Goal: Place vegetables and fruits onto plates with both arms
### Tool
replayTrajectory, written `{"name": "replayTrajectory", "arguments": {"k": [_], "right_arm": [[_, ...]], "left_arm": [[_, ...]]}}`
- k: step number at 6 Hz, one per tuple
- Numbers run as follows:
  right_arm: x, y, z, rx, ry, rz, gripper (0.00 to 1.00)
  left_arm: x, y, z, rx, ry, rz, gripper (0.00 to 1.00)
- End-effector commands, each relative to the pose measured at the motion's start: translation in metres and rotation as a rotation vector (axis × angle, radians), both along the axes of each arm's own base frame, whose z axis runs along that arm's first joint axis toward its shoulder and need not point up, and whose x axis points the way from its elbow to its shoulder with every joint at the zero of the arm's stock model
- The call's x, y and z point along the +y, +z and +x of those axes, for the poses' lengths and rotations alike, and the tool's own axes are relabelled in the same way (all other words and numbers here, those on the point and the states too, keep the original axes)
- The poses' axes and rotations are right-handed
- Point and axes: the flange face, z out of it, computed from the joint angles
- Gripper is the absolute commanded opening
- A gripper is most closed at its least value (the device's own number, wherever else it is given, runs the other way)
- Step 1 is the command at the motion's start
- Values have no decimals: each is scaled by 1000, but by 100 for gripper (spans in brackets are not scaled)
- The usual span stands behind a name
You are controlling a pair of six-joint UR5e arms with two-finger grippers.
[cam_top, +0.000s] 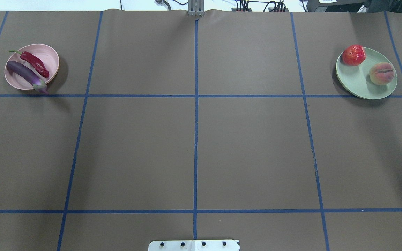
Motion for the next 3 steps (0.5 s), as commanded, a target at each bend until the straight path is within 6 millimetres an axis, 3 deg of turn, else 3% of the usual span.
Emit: {"name": "replayTrajectory", "arguments": {"k": [1, 3], "right_arm": [[-3, -1, 0, 2, 1, 7, 100], [-2, 3, 2, 7, -1, 25, 100]], "left_arm": [[0, -3, 1, 8, 2, 4, 100], [0, -8, 0, 8, 0, 12, 100]]}}
